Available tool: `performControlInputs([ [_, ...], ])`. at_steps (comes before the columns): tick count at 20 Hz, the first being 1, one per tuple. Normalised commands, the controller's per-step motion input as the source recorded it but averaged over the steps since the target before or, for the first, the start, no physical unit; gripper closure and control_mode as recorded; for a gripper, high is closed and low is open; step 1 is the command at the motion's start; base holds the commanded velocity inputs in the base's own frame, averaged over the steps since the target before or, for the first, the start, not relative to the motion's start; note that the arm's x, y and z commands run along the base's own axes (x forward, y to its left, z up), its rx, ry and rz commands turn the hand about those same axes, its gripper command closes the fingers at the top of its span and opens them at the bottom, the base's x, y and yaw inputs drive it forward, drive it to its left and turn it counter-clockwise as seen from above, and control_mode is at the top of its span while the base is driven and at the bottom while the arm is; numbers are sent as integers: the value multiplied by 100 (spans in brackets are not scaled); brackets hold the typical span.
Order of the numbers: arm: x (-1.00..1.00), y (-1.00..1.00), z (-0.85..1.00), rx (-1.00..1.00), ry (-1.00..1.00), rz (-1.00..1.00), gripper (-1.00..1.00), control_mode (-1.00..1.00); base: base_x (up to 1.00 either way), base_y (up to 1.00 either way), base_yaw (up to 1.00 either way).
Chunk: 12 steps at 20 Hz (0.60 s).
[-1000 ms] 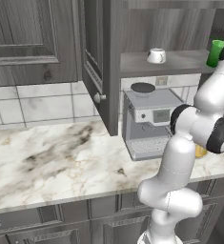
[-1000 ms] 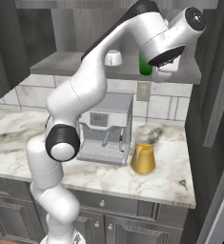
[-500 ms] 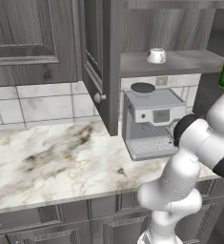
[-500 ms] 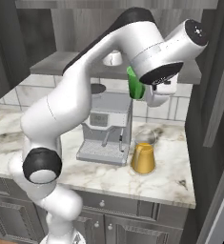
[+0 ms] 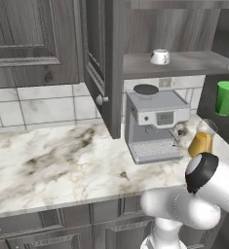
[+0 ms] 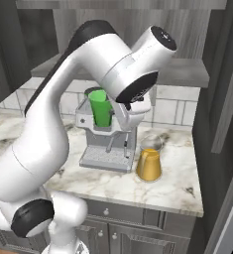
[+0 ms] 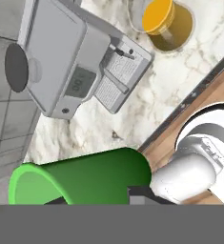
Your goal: There is a tray on the dining counter. Grab the cup, mug, and pitcher and place them on the tray. The pitcher may be placed next to the tray if it cannot fit the tray.
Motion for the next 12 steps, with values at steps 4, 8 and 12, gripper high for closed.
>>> performControlInputs([
  [4,-28,94,-11,-6,25,21,100,-100,0,0,0],
  [8,-8,50,-23,0,19,12,100,-100,0,0,0],
  [12,-3,37,-46,0,1,7,100,-100,0,0,0],
])
